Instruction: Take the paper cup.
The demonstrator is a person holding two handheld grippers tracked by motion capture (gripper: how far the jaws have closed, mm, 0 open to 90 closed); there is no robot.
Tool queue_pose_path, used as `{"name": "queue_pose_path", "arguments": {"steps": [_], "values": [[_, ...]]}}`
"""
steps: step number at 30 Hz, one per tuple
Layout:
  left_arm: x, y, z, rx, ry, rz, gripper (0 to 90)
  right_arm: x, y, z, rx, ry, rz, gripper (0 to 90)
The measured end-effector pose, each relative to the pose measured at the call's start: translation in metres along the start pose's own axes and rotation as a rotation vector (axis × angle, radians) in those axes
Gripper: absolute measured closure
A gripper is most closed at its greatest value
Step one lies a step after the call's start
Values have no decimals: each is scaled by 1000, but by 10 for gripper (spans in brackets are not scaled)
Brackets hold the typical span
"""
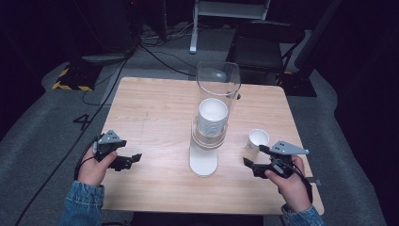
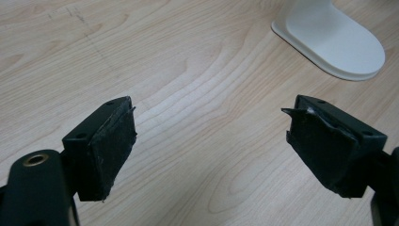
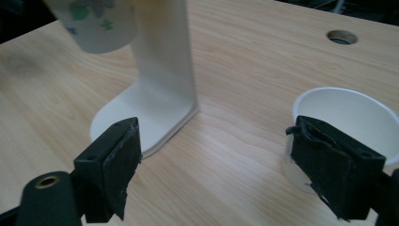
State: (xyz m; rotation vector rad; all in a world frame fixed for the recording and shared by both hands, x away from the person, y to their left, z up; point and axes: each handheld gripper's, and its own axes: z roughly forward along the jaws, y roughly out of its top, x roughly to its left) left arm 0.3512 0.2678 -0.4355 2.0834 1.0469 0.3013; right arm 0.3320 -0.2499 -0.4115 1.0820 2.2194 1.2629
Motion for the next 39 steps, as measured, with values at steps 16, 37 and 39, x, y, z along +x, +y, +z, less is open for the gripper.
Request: {"name": "queue_pose_path", "arguments": {"steps": [16,37,39], "values": [[-14,3,16,16,-66,70,155,32,-10,36,37,150,-70,178],[-8,-5,24,117,-77,81,158,36,-44,79,129,148,-143,172],[-8,-5,24,119,-77,81,158,36,-44,79,126,147,-144,172]]}}
